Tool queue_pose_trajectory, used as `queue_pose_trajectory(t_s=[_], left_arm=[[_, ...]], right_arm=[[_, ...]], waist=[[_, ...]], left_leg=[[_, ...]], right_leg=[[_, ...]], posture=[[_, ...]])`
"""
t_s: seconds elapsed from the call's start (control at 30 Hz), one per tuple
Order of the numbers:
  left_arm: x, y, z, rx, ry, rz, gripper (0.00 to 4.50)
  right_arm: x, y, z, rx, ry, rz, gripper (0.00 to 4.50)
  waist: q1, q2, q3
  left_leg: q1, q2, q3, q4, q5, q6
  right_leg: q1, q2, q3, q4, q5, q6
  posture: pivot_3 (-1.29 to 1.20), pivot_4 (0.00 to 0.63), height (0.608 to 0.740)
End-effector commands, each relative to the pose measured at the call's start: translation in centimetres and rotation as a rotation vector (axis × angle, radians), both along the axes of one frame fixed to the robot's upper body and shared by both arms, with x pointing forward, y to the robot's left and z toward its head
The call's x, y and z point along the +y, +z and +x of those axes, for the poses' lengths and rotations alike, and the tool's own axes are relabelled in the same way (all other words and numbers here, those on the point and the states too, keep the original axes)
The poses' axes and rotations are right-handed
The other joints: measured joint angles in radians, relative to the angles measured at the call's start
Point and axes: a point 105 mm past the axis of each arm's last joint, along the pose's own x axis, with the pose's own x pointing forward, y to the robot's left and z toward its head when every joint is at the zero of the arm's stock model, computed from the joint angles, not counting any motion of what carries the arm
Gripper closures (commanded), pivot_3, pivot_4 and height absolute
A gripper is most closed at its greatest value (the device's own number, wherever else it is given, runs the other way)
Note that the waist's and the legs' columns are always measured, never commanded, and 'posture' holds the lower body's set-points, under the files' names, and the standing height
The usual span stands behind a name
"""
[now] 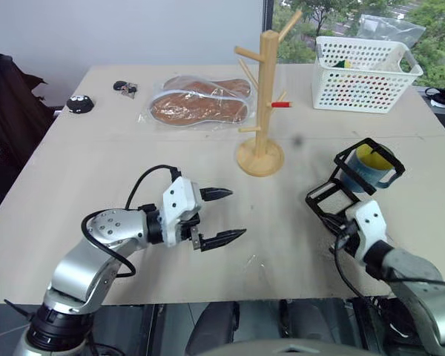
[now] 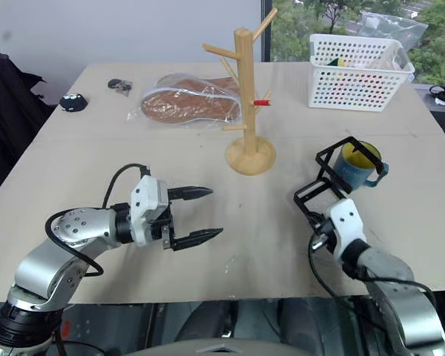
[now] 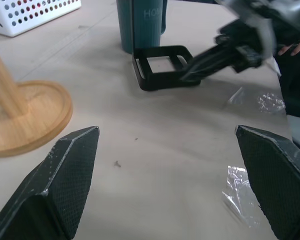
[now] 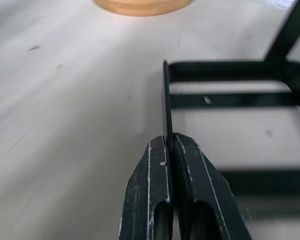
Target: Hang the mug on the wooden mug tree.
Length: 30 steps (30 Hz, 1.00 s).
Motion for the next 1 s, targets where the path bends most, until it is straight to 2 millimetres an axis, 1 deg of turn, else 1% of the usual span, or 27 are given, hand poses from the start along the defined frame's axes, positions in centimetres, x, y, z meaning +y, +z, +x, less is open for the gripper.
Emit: queue_pose_trajectory(t_s=[0.03,0.1,0.23,0.27,0.4,0.43,0.47,0.5,0.53,0.57,0.6,0.63,0.73,0.83,0.9,0.93,1.0], left_arm=[[-1.2,1.1,-0.8,-0.025,-0.085,-0.024,0.00],[-1.5,1.2,-0.7,-0.025,-0.108,-0.024,0.00],[-2.0,1.4,-0.5,-0.026,-0.144,-0.032,0.00],[-2.2,1.5,-0.4,-0.026,-0.151,-0.034,0.00],[-2.2,1.2,-0.1,-0.022,-0.155,-0.031,0.00],[-2.2,1.2,-0.1,-0.021,-0.155,-0.031,0.00],[-2.1,1.1,-0.1,-0.020,-0.153,-0.030,0.00],[-2.1,1.1,-0.1,-0.020,-0.149,-0.028,0.00],[-2.1,1.0,0.0,-0.021,-0.145,-0.028,0.00],[-2.1,1.0,0.0,-0.022,-0.140,-0.028,0.00],[-2.0,1.1,0.0,-0.024,-0.131,-0.032,0.00],[-2.1,1.1,0.0,-0.025,-0.125,-0.036,0.00],[-2.1,1.3,-0.1,-0.034,-0.110,-0.042,0.00],[-2.1,1.5,-0.4,-0.039,-0.100,-0.050,0.00],[-2.1,1.7,-0.6,-0.047,-0.092,-0.058,0.00],[-2.1,1.7,-0.6,-0.049,-0.088,-0.061,0.00],[-2.1,1.8,-0.8,-0.053,-0.081,-0.062,0.00]], right_arm=[[-1.2,1.3,-1.4,-0.037,-0.020,-0.010,4.46],[-2.3,1.5,-2.1,-0.036,-0.057,-0.024,4.46],[-3.2,1.8,-2.8,-0.046,-0.095,-0.043,4.46],[-3.1,2.0,-2.8,-0.052,-0.098,-0.042,4.46],[-1.4,2.8,-2.0,-0.071,-0.043,-0.015,4.46],[-0.9,2.9,-1.7,-0.071,-0.021,-0.008,4.06],[-0.4,3.1,-1.3,-0.071,0.004,-0.007,3.83],[0.1,3.2,-0.8,-0.074,0.018,-0.004,3.72],[0.4,3.2,-0.2,-0.077,0.020,0.000,3.19],[0.7,3.3,0.5,-0.079,0.016,0.011,2.82],[0.7,3.2,1.2,-0.077,0.004,0.019,2.31],[0.7,3.1,1.8,-0.073,-0.007,0.018,1.91],[0.9,2.5,3.1,-0.036,0.007,0.013,1.91],[1.8,1.7,3.6,0.035,0.059,0.027,1.91],[1.8,1.1,4.0,0.074,0.055,0.018,1.91],[1.7,1.0,4.2,0.078,0.056,0.001,2.14],[1.6,0.8,4.5,0.077,0.063,-0.030,2.74]], waist=[[-0.003,0.000,0.000],[-0.006,0.000,0.000],[-0.013,0.000,0.000],[-0.013,0.000,0.000],[-0.015,0.000,0.000],[-0.014,0.000,0.000],[-0.013,0.000,0.000],[-0.012,0.000,0.000],[-0.013,-0.001,0.000],[-0.014,-0.001,0.000],[-0.012,-0.001,0.000],[-0.012,-0.001,0.000],[-0.007,-0.001,0.001],[-0.009,-0.001,0.001],[-0.011,-0.001,0.001],[-0.012,-0.001,0.001],[-0.011,-0.001,0.001]], left_leg=[[0.000,0.000,0.000,0.000,0.000,0.000],[0.001,0.000,0.001,0.000,-0.001,0.001],[0.003,0.001,0.002,0.001,0.000,0.001],[0.003,0.001,0.002,0.001,0.000,0.001],[0.003,0.001,0.003,0.001,-0.001,0.001],[0.003,0.001,0.003,0.001,0.000,0.001],[0.003,0.001,0.003,0.001,0.000,0.001],[0.003,0.001,0.002,0.001,0.000,0.001],[0.003,0.001,0.002,0.001,0.000,0.001],[0.003,0.001,0.002,0.001,0.000,0.001],[0.003,0.001,0.002,0.001,0.000,0.001],[0.003,0.001,0.002,0.001,0.000,0.001],[0.002,0.000,0.000,0.001,0.000,0.001],[0.001,0.000,0.000,0.001,0.000,0.000],[0.001,0.000,0.000,0.001,0.001,-0.001],[0.001,0.000,0.000,0.001,0.001,-0.001],[0.001,0.000,0.001,0.001,0.001,-0.001]], right_leg=[[0.000,0.000,0.000,0.000,0.000,0.000],[0.000,0.000,0.001,0.000,0.000,0.000],[0.002,0.000,0.002,0.001,0.000,0.000],[0.003,0.001,0.002,0.001,0.000,0.000],[0.003,0.001,0.002,0.001,0.000,0.000],[0.003,0.001,0.002,0.001,0.000,0.000],[0.003,0.001,0.002,0.001,0.000,0.000],[0.003,0.001,0.002,0.000,0.000,0.000],[0.003,0.001,0.002,0.000,0.000,0.000],[0.003,0.001,0.002,0.000,0.000,0.000],[0.002,0.000,0.002,0.000,0.000,0.000],[0.002,0.000,0.002,0.000,0.000,0.000],[0.002,0.000,0.001,0.000,0.000,0.000],[0.002,0.000,0.001,0.000,0.000,0.000],[0.002,0.000,0.001,0.000,0.000,0.000],[0.001,0.000,0.001,0.000,0.000,0.000],[0.001,0.000,0.001,0.000,0.000,0.000]], posture=[[0.00,0.150,0.740],[0.00,0.150,0.740],[0.00,0.150,0.740],[0.00,0.150,0.740],[0.00,0.150,0.740],[0.00,0.150,0.740],[0.00,0.150,0.740],[0.00,0.150,0.740],[0.00,0.150,0.740],[0.00,0.150,0.740],[0.00,0.150,0.740],[0.00,0.150,0.740],[0.00,0.150,0.740],[0.00,0.150,0.740],[0.00,0.150,0.740],[0.00,0.150,0.740],[0.00,0.150,0.740]])
